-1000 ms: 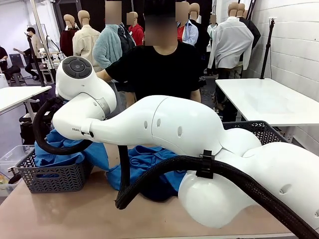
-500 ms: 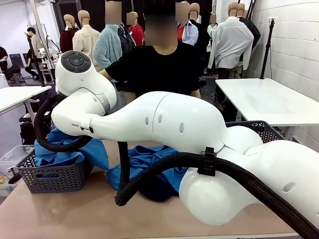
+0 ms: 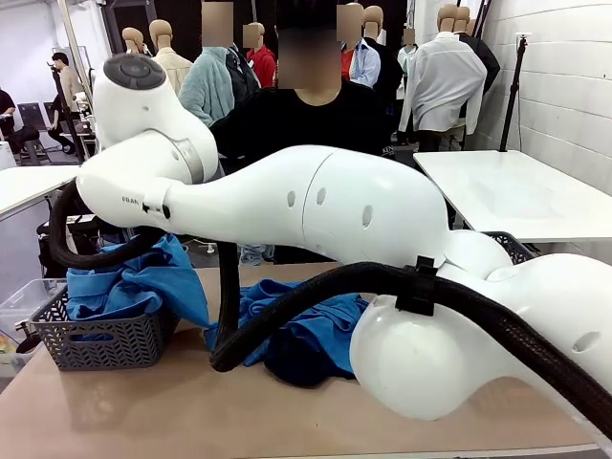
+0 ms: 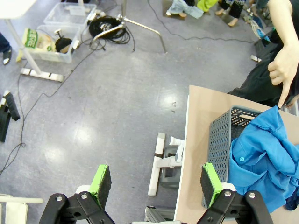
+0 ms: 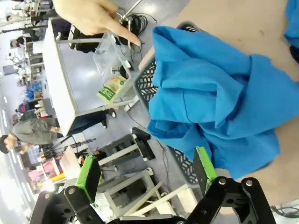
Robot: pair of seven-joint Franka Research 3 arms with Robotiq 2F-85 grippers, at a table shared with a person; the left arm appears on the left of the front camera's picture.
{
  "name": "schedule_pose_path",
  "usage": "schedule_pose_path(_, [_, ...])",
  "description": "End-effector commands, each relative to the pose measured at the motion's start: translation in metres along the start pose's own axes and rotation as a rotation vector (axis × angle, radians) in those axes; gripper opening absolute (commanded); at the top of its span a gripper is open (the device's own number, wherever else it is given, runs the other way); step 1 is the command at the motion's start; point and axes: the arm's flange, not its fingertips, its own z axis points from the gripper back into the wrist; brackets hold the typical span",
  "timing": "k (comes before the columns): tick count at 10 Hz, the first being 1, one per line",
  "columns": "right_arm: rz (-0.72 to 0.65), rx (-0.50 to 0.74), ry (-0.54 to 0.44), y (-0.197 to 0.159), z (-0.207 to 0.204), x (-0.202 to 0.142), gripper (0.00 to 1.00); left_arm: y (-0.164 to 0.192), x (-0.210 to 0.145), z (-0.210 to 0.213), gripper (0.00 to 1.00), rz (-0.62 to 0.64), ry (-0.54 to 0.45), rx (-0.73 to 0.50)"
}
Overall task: Sort the tops and bottoms.
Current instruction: Sort the clothes according to human instructions, then lift clothes from the center of the table with your left hand.
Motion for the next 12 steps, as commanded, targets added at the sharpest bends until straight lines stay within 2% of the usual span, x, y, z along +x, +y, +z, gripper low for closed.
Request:
schedule_pose_path(1, [-0.026, 0.014, -0.010, -0.005, -0.012, 0.001, 1.00, 0.002, -0.003, 0.001, 1.00, -0.019, -0.004, 0.010])
schedule_pose_path(10, [-0.004, -0.001, -0.003, -0.006, -0.013, 0.003, 1.00, 0.002, -0.003, 0.001, 1.00, -0.019, -0.004, 0.010])
schedule_pose_path(11, [0.150, -0.086, -0.009, -0.006, 0.011, 0.010, 1.00, 0.002, -0.003, 0.001, 1.00, -0.019, -0.004, 0.010])
schedule_pose_path(12, [0.224, -0.174, 0.057, -0.003, 0.038, 0.020, 1.00, 0.002, -0.003, 0.001, 1.00, -0.019, -0.004, 0.010])
